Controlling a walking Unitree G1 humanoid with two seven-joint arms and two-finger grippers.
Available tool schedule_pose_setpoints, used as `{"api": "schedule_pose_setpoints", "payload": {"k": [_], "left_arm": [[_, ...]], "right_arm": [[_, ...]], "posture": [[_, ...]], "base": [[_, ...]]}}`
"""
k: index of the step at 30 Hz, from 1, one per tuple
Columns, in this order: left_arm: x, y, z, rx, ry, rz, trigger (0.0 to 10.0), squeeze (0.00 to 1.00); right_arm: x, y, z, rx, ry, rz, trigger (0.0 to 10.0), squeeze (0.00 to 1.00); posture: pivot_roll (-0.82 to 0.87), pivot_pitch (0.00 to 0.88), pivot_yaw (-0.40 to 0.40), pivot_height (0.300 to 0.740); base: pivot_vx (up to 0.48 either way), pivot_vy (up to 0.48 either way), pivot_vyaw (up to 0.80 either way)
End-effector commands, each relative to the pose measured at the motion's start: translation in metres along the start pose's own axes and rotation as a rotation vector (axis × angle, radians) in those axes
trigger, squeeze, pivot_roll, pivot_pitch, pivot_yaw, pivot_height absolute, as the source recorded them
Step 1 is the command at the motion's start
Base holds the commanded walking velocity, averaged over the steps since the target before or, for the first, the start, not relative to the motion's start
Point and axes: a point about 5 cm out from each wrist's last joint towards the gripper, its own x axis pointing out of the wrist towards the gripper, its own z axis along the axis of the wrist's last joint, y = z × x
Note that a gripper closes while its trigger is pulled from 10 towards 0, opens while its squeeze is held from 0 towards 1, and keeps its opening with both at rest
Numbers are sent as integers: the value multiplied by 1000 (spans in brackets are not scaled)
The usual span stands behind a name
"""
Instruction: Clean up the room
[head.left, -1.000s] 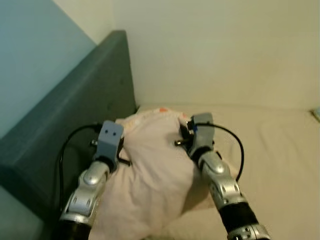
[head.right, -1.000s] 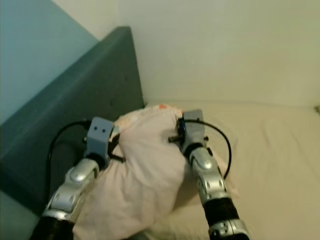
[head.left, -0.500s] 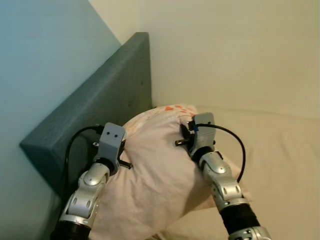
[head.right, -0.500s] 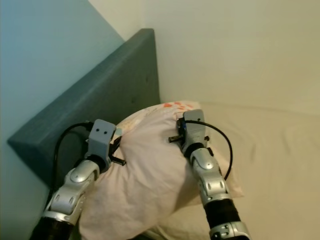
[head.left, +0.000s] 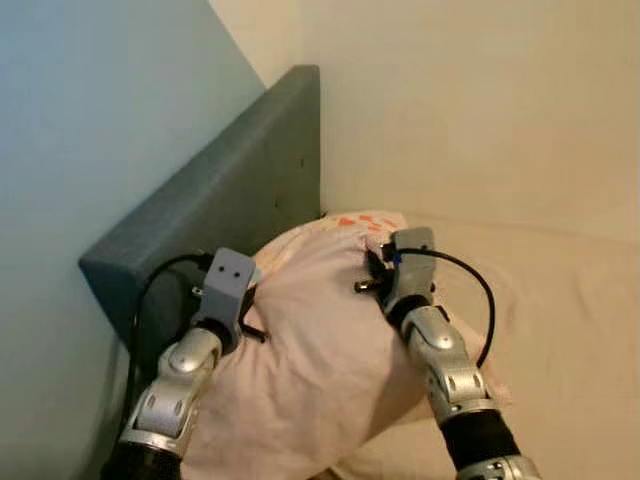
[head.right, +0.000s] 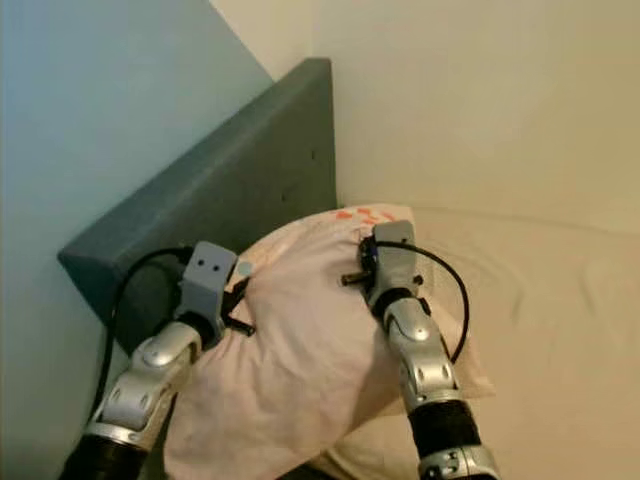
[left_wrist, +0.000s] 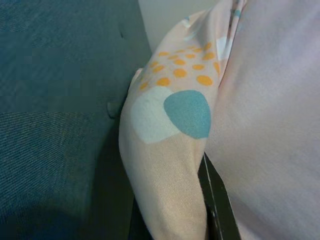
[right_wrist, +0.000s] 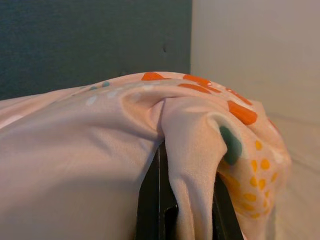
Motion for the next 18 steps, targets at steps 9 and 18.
{"api": "schedule_pose_setpoints", "payload": {"k": [9, 18], "left_arm": [[-2, 12, 6, 27, -19, 40, 10000, 0], [0, 10, 3, 91, 12, 26, 10000, 0]], "right_arm": [[-3, -12, 1, 25, -4, -60, 10000, 0], [-2, -12, 2, 30, -4, -62, 10000, 0]], "posture": [[-52, 33, 21, 716], [-52, 32, 22, 716]], "base": [[0, 0, 0], [0, -267, 0]]}}
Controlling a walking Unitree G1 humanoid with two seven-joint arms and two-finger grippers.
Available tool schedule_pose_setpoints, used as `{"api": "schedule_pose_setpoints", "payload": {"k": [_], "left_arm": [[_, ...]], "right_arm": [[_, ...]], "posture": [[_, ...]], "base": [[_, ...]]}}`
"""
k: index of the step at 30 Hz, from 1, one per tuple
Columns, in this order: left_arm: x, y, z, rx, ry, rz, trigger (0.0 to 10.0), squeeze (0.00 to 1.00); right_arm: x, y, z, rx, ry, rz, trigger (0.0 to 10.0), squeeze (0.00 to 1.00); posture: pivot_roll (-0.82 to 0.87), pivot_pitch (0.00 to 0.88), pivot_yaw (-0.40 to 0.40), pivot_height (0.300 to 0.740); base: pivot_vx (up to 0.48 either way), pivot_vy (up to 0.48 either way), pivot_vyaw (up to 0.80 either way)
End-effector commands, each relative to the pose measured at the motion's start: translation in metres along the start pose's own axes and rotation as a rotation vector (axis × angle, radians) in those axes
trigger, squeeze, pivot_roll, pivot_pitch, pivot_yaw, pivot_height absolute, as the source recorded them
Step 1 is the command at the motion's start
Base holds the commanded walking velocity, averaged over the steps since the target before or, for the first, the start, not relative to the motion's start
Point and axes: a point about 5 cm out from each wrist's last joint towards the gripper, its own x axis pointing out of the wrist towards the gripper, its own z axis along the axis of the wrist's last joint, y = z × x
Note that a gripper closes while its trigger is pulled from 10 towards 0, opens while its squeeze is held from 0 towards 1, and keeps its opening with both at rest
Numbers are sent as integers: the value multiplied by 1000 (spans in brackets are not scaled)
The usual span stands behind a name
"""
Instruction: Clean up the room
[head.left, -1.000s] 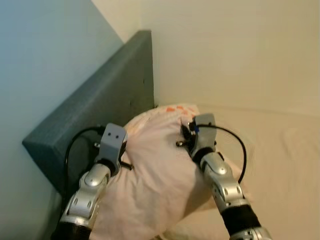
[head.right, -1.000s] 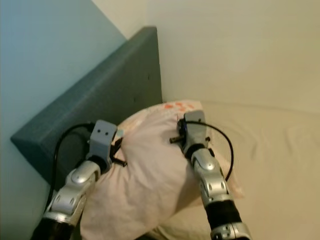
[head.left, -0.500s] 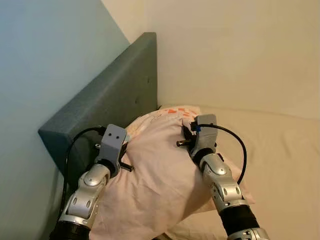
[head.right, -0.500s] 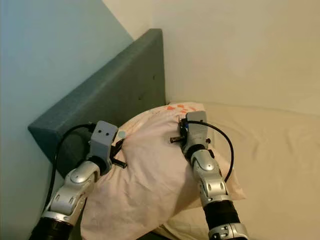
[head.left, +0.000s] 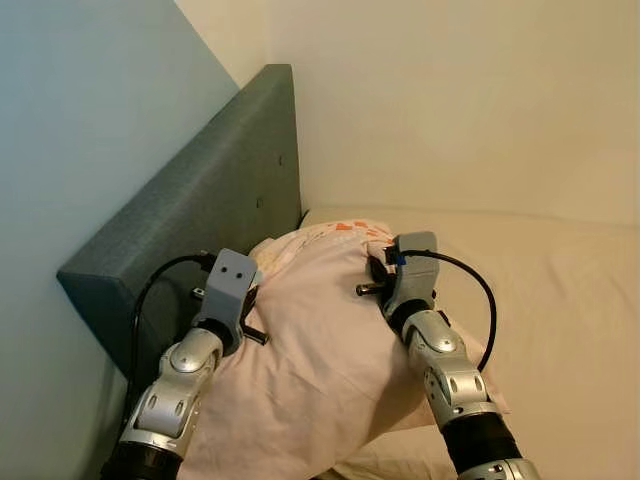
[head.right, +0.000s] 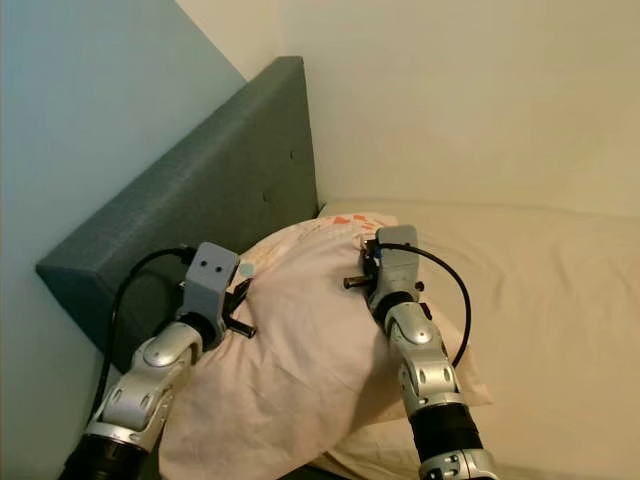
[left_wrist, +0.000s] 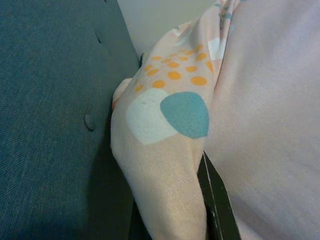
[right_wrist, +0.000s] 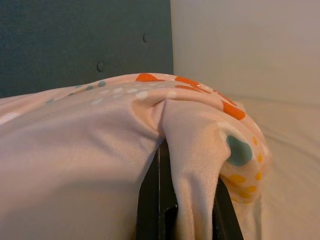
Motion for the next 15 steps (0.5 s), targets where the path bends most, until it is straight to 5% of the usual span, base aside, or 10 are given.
{"api": "schedule_pose_setpoints", "payload": {"k": [1, 5, 15], "left_arm": [[-1, 15, 1, 0, 10, 74, 10000, 0], [0, 26, -4, -23, 46, 178, 10000, 0], [0, 29, -4, -52, 64, 205, 10000, 0]], "right_arm": [[0, -10, 7, 9, -28, -51, 10000, 0], [0, -11, 8, 7, -28, -52, 10000, 0], [2, -11, 10, 0, -30, -49, 10000, 0]], "posture": [[-53, 31, 22, 716], [-56, 31, 20, 716], [-56, 29, 13, 716]], "base": [[0, 0, 0], [0, 0, 0], [0, 0, 0]]}}
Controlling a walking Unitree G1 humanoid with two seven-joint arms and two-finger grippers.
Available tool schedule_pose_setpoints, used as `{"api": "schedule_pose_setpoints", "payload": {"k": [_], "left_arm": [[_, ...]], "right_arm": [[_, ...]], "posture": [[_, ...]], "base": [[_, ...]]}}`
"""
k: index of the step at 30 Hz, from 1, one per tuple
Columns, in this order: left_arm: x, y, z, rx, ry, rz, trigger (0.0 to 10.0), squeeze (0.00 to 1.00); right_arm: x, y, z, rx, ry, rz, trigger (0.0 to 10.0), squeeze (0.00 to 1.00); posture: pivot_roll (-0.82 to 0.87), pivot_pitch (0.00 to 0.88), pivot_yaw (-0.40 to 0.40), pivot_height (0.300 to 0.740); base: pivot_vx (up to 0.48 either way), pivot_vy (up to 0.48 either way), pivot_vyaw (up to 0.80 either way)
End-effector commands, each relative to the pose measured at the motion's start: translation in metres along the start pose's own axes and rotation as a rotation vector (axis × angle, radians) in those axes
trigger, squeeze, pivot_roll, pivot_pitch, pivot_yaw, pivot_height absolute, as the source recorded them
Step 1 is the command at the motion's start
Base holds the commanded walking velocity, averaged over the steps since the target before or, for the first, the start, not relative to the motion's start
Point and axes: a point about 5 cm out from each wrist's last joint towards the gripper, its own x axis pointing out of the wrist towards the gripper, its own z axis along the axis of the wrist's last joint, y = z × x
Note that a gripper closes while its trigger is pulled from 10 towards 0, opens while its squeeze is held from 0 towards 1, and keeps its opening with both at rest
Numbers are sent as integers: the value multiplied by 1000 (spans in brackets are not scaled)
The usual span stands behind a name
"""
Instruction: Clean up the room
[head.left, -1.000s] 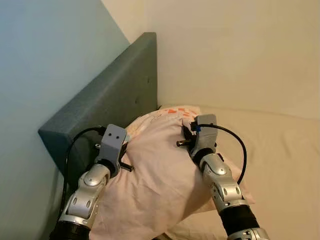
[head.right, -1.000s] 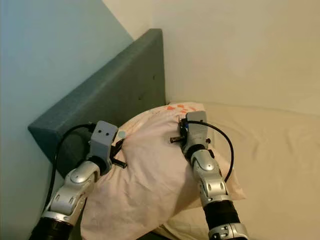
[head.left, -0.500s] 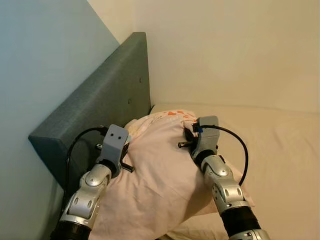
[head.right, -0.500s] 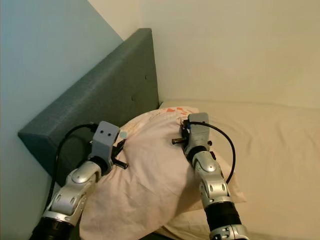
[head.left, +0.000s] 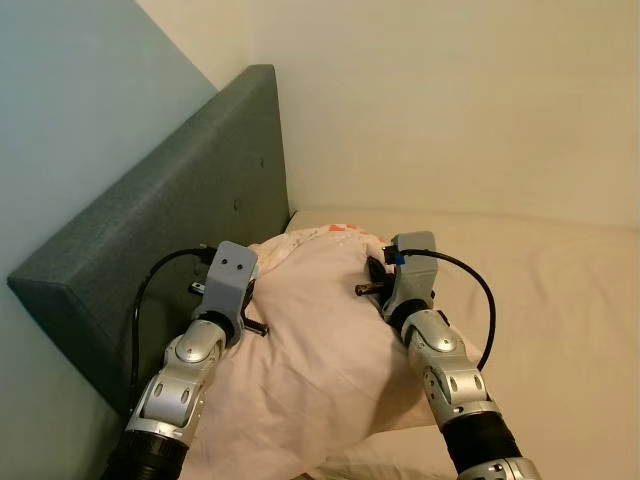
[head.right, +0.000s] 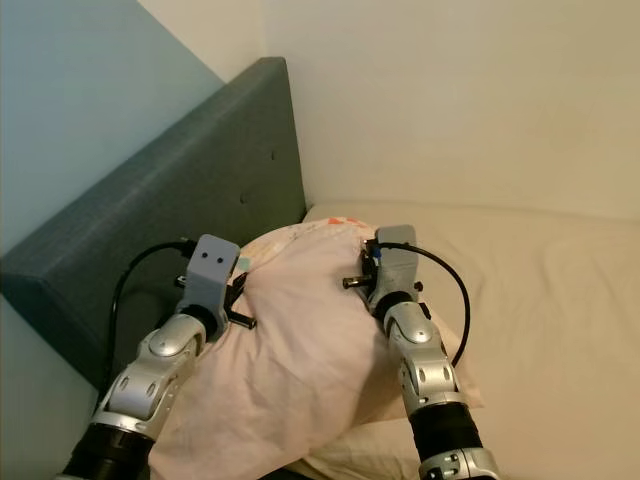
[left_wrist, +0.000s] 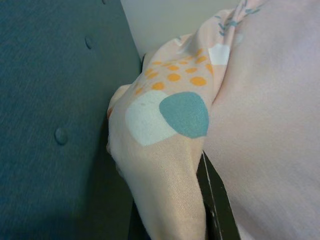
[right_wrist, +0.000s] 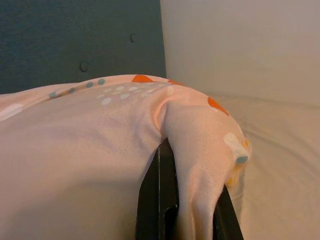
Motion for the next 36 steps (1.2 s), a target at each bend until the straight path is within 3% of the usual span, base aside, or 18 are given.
{"api": "schedule_pose_setpoints", "payload": {"k": [1, 12, 17, 22, 26, 36], "left_arm": [[-4, 27, -6, 3, 30, 132, 10000, 0], [-6, 24, -6, 33, 19, 113, 10000, 0], [-6, 24, -10, -9, 45, 124, 10000, 0], [-5, 24, -12, 37, 53, 121, 10000, 0], [-5, 24, -16, -24, 74, 137, 10000, 0], [-7, 27, -17, -34, 81, 155, 10000, 0]], "right_arm": [[2, -13, 11, 5, -38, -59, 10000, 0], [1, -12, 10, 1, -34, -55, 10000, 0], [2, -12, 10, 0, -35, -53, 10000, 0], [1, -12, 10, -2, -35, -52, 10000, 0], [1, -14, 10, -5, -35, -53, 10000, 0], [5, -9, 13, -12, -38, -30, 10000, 0]], "posture": [[-56, 29, 13, 716], [-54, 32, 9, 716], [-57, 27, 7, 716], [-60, 22, 6, 716], [-64, 16, 3, 716], [-55, 0, -13, 716]], "base": [[0, 0, 0], [0, 0, 0], [0, 0, 0], [0, -474, 0], [0, 0, 0], [0, 0, 0]]}}
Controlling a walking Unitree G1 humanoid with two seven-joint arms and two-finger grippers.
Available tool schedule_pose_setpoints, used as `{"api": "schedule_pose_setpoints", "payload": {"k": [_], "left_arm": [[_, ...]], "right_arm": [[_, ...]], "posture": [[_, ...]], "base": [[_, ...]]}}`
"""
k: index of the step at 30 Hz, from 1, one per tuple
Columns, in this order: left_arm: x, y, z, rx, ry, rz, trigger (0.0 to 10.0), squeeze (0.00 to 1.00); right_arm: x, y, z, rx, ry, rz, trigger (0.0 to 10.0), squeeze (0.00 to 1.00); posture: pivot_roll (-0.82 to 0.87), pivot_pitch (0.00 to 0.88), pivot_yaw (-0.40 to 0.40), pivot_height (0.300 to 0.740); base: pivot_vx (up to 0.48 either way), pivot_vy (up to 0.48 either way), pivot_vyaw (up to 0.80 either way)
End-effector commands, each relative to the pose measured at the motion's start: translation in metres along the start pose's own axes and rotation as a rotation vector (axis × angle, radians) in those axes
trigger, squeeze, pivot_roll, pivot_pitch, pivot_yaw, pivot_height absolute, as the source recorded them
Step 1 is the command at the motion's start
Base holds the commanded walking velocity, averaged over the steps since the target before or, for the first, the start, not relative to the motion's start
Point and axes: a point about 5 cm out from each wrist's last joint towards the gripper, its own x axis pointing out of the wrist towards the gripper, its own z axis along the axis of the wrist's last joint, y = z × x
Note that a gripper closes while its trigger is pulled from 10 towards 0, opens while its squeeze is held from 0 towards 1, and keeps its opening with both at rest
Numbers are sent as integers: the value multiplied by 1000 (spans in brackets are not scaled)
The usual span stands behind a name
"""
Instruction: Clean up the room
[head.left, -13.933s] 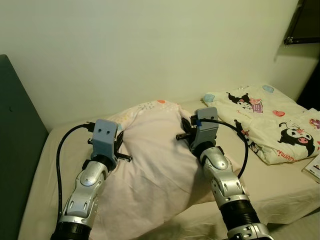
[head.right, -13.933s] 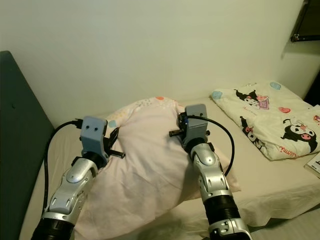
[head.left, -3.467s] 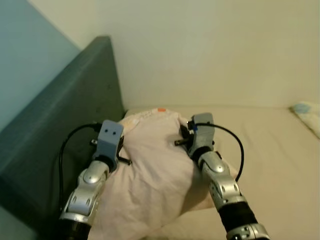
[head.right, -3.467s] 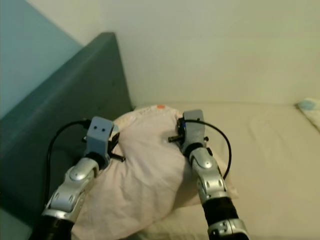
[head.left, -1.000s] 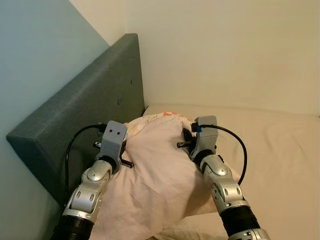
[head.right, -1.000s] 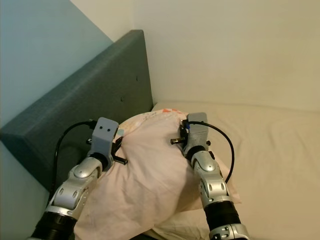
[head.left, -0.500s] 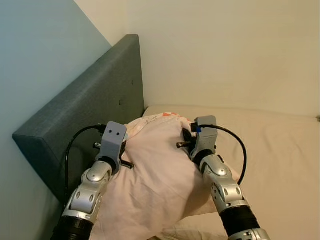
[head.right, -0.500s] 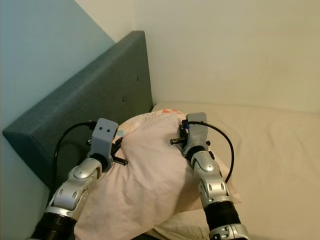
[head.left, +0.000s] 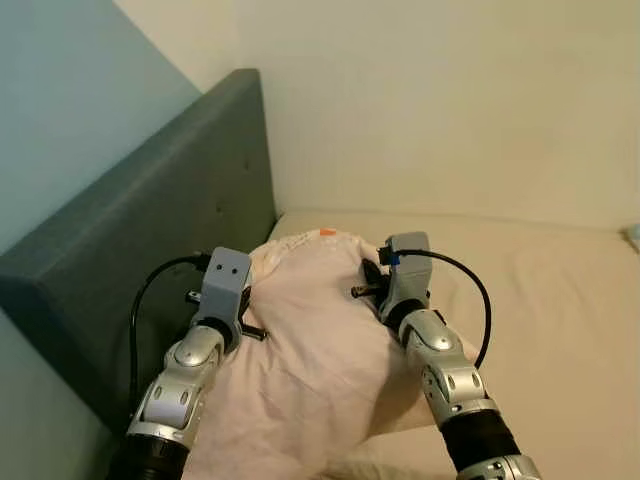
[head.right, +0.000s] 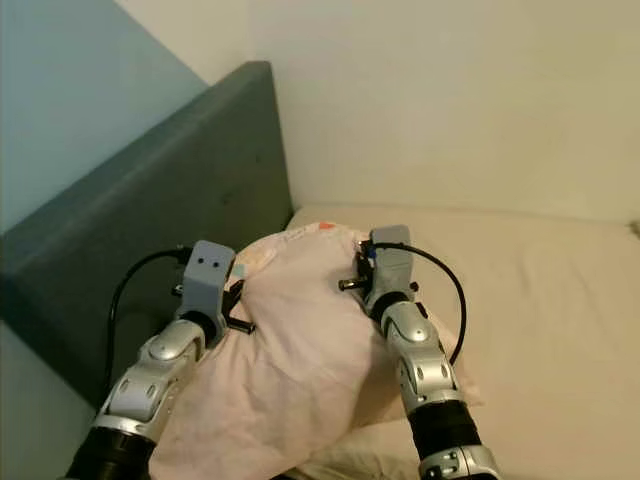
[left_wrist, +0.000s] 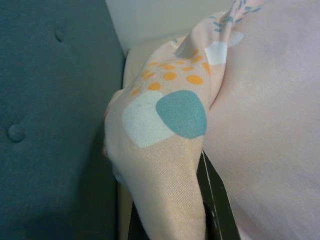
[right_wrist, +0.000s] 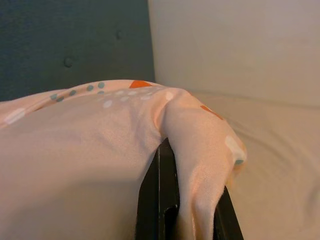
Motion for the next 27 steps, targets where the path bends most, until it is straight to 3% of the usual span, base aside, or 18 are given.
{"api": "schedule_pose_setpoints", "payload": {"k": [1, 7, 20, 27], "left_arm": [[-5, 26, -7, 4, 33, 136, 10000, 0], [-5, 29, -12, 43, 78, 160, 10000, 0], [4, 37, 5, 16, -33, 195, 10000, 0], [26, 49, 30, 155, -105, 172, 10000, 0]], "right_arm": [[2, -13, 14, -5, -59, -56, 10000, 0], [3, -12, 14, -11, -62, -51, 10000, 0], [20, -13, 9, -115, 49, -75, 10000, 0], [40, -13, 25, -123, 48, -85, 10000, 0]], "posture": [[-55, 0, -13, 716], [-52, 0, -16, 716], [-35, 0, -34, 716], [-46, 5, -24, 716]], "base": [[0, 0, 0], [0, 0, 0], [0, 0, 0], [0, 0, 0]]}}
